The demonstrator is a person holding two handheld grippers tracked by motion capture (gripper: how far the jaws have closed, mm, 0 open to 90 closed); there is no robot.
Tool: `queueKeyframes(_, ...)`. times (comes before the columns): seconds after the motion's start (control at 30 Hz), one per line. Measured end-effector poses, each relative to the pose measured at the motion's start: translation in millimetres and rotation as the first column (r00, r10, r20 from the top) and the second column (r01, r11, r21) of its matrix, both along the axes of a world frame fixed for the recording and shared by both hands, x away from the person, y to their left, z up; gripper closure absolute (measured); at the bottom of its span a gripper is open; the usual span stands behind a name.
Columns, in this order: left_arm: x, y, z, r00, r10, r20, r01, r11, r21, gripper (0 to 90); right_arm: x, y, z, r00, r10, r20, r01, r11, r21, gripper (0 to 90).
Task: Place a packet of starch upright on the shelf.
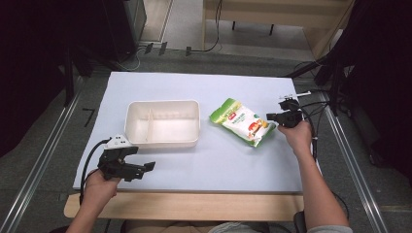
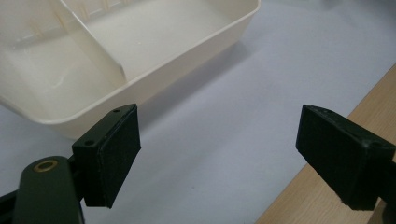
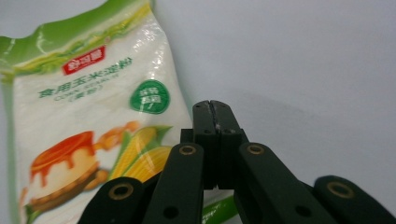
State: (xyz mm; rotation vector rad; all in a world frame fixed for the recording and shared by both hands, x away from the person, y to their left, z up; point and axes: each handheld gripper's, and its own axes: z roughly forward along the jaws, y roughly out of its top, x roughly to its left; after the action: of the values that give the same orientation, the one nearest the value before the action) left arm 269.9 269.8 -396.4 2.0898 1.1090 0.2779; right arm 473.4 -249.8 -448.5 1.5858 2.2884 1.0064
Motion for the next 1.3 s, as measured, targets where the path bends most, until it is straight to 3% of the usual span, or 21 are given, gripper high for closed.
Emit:
queueKeyframes(0.03,-0.5,-0.2,-0.9,1.0000,0.007,0.003,-0.007,0.9999,0.011,14.7,8.2,2.4,-10.1,0.9992,0.007,-0.040,-0.008,0.9996,-0.025,90.0)
queueKeyframes(0.13,-1.3,-0.5,-1.0,0.9999,0.014,0.003,-0.014,0.9998,0.011,14.7,13.1,7.5,-17.7,0.9972,0.032,-0.068,-0.035,0.9979,-0.054,90.0)
queueKeyframes(0.37,-2.8,2.4,0.7,0.9996,0.028,0.008,-0.028,0.9996,0.009,14.7,8.0,10.6,-16.7,0.9974,0.048,-0.053,-0.053,0.9945,-0.090,90.0)
queueKeyframes(0.53,-4.5,3.8,4.6,0.9979,0.043,0.048,-0.043,0.9991,-0.003,14.7,0.3,9.6,-15.8,0.9977,0.038,-0.056,-0.043,0.9952,-0.088,90.0)
queueKeyframes(0.67,-0.3,3.3,4.0,0.9985,0.040,0.037,-0.039,0.9992,-0.011,14.6,-10.4,9.2,-13.1,0.9971,0.033,-0.069,-0.039,0.9946,-0.096,90.0)
queueKeyframes(1.2,13.9,-13.7,3.8,0.9987,-0.041,0.032,0.041,0.9992,-0.002,14.7,-56.9,15.7,-4.1,0.9922,0.108,-0.062,-0.114,0.9885,-0.099,90.0)
queueKeyframes(1.3,17.1,-17.9,3.8,0.9982,-0.051,0.031,0.051,0.9987,0.000,14.7,-65.8,19.1,-2.8,0.9892,0.126,-0.075,-0.131,0.9885,-0.075,90.0)
